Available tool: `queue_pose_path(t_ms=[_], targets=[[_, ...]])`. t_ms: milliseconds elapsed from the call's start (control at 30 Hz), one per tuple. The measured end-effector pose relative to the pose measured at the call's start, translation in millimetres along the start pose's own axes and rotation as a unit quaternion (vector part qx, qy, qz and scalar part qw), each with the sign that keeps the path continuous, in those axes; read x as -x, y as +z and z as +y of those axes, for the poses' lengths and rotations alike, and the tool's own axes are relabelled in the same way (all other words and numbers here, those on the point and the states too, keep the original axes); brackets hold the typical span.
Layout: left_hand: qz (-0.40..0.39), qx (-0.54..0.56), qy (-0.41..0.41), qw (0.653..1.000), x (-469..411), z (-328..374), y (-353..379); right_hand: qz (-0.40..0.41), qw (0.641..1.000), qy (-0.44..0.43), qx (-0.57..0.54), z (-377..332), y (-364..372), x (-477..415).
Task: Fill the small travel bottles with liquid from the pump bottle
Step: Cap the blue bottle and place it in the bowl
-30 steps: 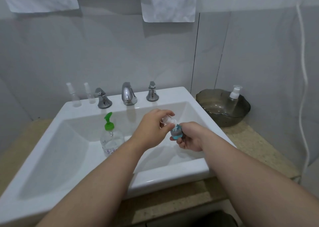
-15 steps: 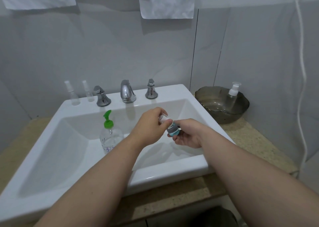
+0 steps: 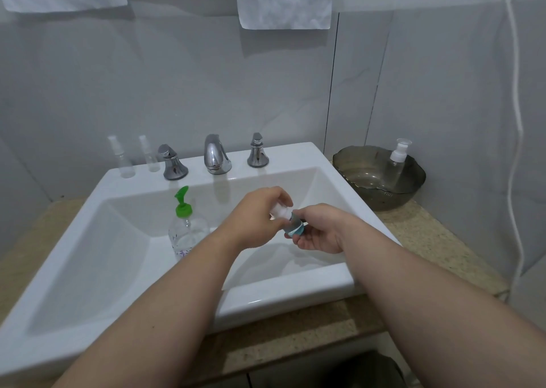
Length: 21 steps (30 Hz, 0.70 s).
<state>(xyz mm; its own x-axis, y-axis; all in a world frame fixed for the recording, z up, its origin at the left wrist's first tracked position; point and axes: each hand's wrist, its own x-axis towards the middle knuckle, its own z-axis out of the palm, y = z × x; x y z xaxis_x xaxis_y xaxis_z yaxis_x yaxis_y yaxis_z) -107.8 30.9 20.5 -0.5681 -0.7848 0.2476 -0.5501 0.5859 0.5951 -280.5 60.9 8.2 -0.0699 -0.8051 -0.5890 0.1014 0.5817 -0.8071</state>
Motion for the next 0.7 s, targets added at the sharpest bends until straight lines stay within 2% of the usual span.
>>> queue_pose_path(t_ms=[133, 233, 300, 367, 433, 500, 600, 700], targets=[[0.023, 0.114, -0.027, 0.993, 2.3, 6.0, -1.7, 0.001, 1.000, -0.001, -0.018, -0.5, 0.6, 1.5], [0.076, 0.036, -0.065, 0.994, -1.6, 8.4, 0.3, 0.001, 1.000, -0.002, -0.017, -0.9, 0.0, 2.0], [0.073, -0.024, -0.076, 0.994, -2.5, 6.4, 1.2, -0.001, 1.000, 0.000, -0.012, -0.7, -0.3, 2.1], [0.047, -0.013, -0.062, 0.997, -0.4, 2.6, 1.7, 0.000, 1.000, 0.007, -0.001, -0.2, -0.3, 1.2], [0.030, 0.050, -0.043, 0.997, 1.4, 3.2, 0.8, 0.004, 1.000, 0.011, -0.003, 0.2, -0.6, 0.1], [0.045, 0.085, -0.048, 0.994, 1.8, 7.1, -1.1, 0.008, 1.000, 0.010, -0.009, 0.0, -0.4, -1.0], [0.068, 0.023, -0.071, 0.995, -0.2, 9.7, 0.6, 0.007, 1.000, 0.007, -0.008, -0.2, -0.4, -1.0], [0.031, 0.002, -0.068, 0.997, 1.1, 5.5, 2.6, 0.002, 1.000, 0.013, 0.002, 0.6, -0.9, -0.5]])
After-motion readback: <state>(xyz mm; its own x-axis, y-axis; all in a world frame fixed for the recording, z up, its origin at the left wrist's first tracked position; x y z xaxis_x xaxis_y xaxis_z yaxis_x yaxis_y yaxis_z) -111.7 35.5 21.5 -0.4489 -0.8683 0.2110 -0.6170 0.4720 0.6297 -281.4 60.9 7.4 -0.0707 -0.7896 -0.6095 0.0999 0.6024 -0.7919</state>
